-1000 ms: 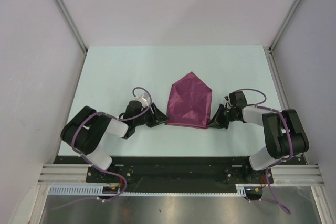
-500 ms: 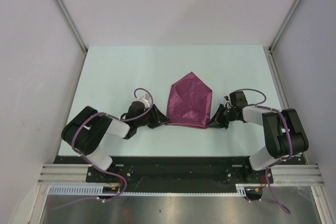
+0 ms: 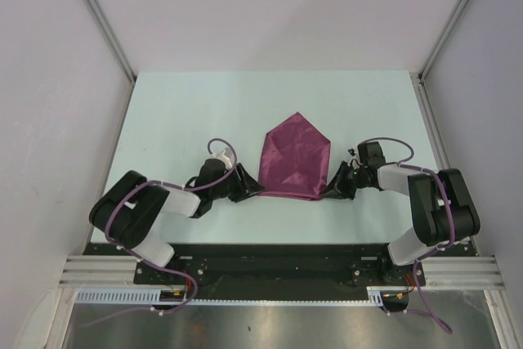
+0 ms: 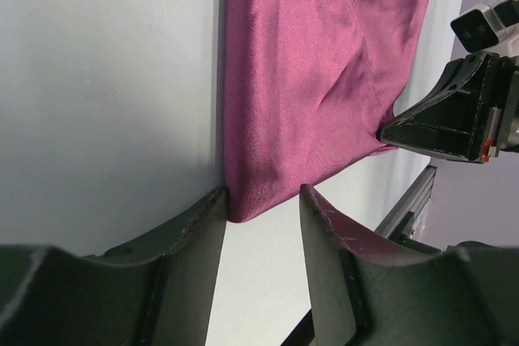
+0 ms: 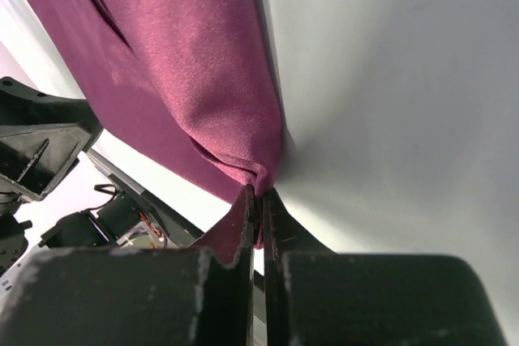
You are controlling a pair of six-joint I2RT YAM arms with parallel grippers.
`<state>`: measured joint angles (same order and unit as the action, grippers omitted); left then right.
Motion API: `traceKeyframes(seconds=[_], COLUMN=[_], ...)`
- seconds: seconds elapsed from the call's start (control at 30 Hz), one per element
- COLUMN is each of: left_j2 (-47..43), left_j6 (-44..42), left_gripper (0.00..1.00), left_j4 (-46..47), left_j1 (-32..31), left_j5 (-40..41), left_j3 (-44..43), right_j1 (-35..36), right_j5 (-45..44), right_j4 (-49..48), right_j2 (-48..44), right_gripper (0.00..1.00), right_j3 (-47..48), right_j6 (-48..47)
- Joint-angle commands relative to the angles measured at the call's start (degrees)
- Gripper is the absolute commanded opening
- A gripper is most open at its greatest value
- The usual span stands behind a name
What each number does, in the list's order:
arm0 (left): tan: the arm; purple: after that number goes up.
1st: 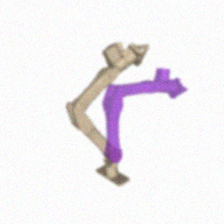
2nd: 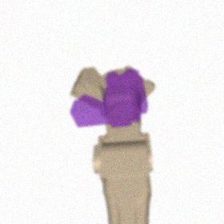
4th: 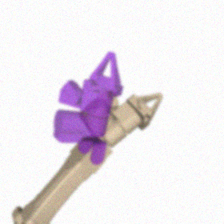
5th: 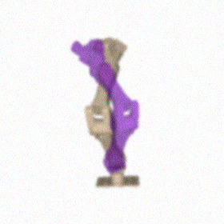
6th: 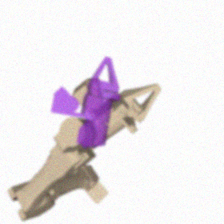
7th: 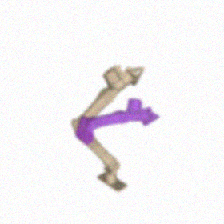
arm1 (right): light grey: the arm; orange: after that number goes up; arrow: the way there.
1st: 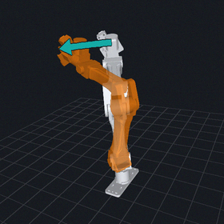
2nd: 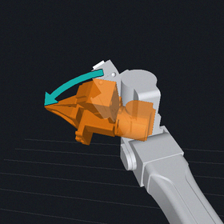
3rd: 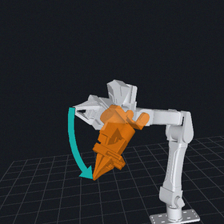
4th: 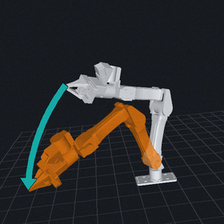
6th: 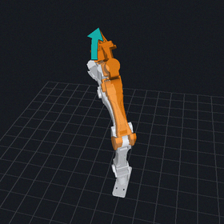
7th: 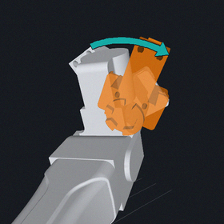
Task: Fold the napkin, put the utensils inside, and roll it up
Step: Fold the napkin at the center of the board.
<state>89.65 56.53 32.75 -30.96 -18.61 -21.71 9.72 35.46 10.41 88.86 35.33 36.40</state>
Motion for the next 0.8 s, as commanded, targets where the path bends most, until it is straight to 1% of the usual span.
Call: traceKeyframes(seconds=[0.0, 0.07, 0.1, 0.2, 0.37, 0.43, 0.47, 0.57, 0.63, 0.7, 0.73, 0.77], left_j2=[4.92, 4.84, 4.66, 4.66, 5.89, 5.72, 5.54, 4.92, 4.57, 4.4, 4.48, 4.75], left_j6=[-1.78, -1.86, -2.04, -3.09, -5.38, -5.82, -6.43, -8.45, -9.86, -12.05, -12.93, -14.85], left_gripper=[0.45, 0.42, 0.36, 0.27, 0.22, 0.16, 0.1, 0.0, 0.0, 0.0, 0.0, 0.0], left_j4=[-10.96, -11.3, -11.39, -11.57, -12.79, -13.5, -14.29, -16.84, -18.68, -21.75, -24.12, -25.44], left_j1=[-0.42, -0.42, -0.42, -0.33, -0.42, -0.42, -0.33, -0.24, -0.24, -0.15, -0.07, 0.02], left_j5=[2.26, 2.35, 2.44, 2.27, 1.12, 1.29, 1.38, 1.91, 1.82, 1.91, 1.65, 1.39], left_j3=[2.2, 2.12, 2.03, 1.15, -1.83, -2.28, -2.89, -5.17, -6.75, -9.21, -10.18, -12.28], right_j1=[-0.14, -0.14, -0.14, -0.22, -0.22, -0.22, -0.22, -0.31, -0.49, -0.92, -1.19, -1.28], right_j5=[1.63, 1.1, 0.93, 0.22, -0.31, -0.66, -0.83, -1.45, -2.32, -3.11, -3.73, -4.26], right_j4=[-1.27, -1.27, -1.19, -1.19, -0.92, -0.75, -0.66, -0.57, 0.74, 2.15, 3.55, 4.43], right_j2=[1.23, 1.32, 1.23, 1.05, 0.88, 0.96, 0.88, 0.18, -0.96, -2.45, -2.98, -3.6], right_gripper=[0.0, 0.0, 0.0, 0.0, 0.0, 0.0, 0.0, 0.0, 0.0, 0.07, 0.14, 0.31], right_j3=[1.41, 1.23, 1.14, 0.88, 1.05, 1.14, 1.14, 1.14, 1.67, 2.8, 3.16, 3.51], right_j6=[-0.45, -0.54, -0.46, -0.63, -0.72, -0.81, -0.72, -1.16, -1.68, -3.09, -3.53, -3.97])
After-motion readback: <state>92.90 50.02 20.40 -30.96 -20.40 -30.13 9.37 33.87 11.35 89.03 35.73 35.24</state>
